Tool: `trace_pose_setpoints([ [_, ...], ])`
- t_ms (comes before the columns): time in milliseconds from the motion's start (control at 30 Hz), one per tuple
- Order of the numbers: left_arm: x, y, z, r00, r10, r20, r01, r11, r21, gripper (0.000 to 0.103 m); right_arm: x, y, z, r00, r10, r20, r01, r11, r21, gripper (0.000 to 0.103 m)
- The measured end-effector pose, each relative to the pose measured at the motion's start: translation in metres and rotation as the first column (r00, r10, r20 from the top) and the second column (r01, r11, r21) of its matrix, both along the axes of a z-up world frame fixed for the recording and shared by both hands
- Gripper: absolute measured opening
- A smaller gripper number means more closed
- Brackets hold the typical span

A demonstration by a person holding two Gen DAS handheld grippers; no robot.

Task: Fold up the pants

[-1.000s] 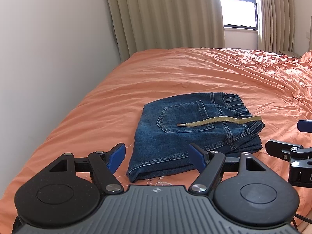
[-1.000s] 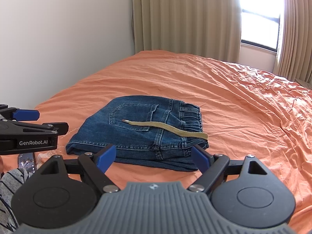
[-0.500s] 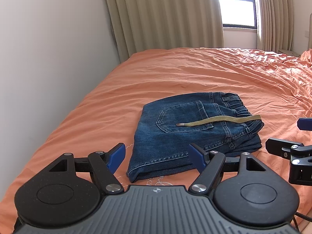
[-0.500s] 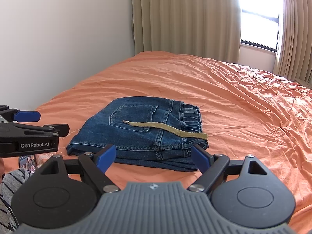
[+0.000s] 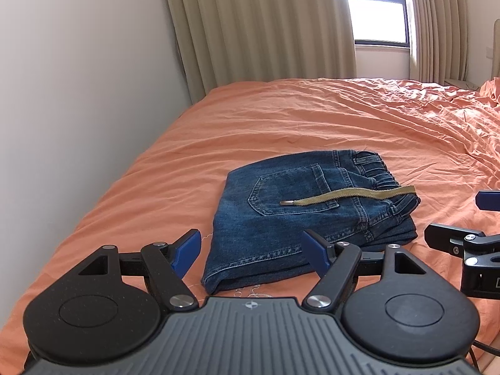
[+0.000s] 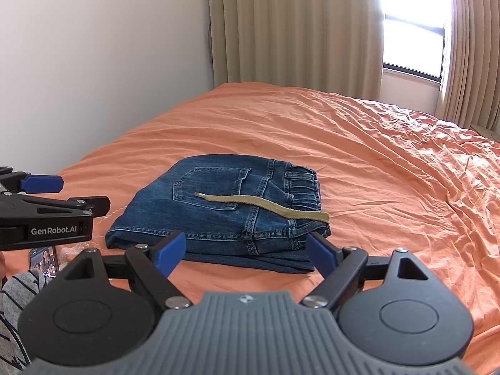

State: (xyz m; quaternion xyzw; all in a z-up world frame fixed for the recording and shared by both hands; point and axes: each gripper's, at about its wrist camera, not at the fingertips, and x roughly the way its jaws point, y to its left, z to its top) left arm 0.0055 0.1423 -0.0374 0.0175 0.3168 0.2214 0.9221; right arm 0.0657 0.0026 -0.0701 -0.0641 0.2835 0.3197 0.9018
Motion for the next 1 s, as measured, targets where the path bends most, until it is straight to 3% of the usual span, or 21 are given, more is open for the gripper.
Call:
trace_pose_setpoints([
  [1000, -0.0007, -0.0006, 0.0045, 1.000, -0.008, 0.013, 0.008, 1.000, -0.009, 0.084, -0.0025, -0.0035, 0.0024, 1.000, 0.005, -0.001, -0.005, 1.000, 0.017, 0.080],
])
